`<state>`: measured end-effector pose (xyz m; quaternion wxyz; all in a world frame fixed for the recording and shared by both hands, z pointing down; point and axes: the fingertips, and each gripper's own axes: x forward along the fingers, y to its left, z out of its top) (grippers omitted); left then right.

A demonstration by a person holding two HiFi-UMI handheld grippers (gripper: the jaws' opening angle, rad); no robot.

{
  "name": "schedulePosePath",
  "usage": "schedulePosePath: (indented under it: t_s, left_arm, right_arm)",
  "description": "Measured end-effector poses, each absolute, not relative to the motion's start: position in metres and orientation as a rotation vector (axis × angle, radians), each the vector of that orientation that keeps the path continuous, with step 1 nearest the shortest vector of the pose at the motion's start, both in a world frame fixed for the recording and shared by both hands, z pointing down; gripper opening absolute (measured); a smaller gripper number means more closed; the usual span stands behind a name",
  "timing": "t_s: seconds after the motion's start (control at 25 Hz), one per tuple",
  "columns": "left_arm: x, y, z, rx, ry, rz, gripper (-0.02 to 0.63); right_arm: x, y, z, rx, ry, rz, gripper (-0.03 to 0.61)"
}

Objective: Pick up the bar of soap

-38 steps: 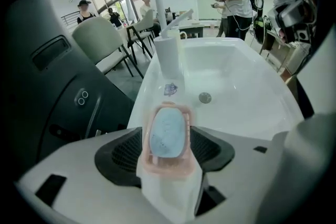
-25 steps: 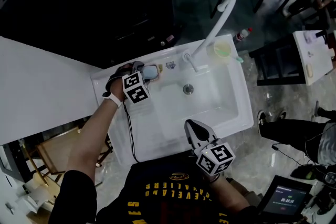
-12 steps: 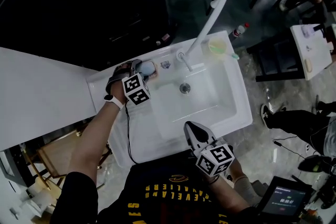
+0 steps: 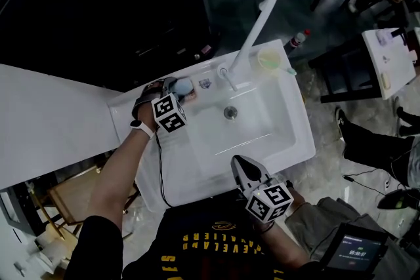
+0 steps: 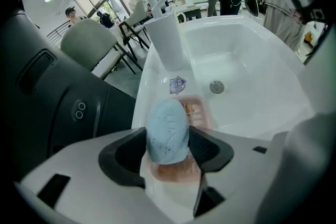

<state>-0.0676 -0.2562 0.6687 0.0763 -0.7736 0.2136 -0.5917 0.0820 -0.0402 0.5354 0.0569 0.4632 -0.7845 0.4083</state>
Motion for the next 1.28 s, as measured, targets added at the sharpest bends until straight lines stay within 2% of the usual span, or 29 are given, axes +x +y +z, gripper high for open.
schedulePosePath:
  t_s: [0.4,1.28]
  left_arm:
    - [-0.072,-0.258,0.664,-2.357,0.679,-1.732,0.265]
    - [-0.096,-0.266,0.625,-2.697,1.115,-1.425,0.261]
  right_arm:
    - [0.084,-0.038,0.534,1.414,-2.378,1.238,0.02]
    - [0.081,-0.036,0.536,1.395,-2.381,1.284,0.02]
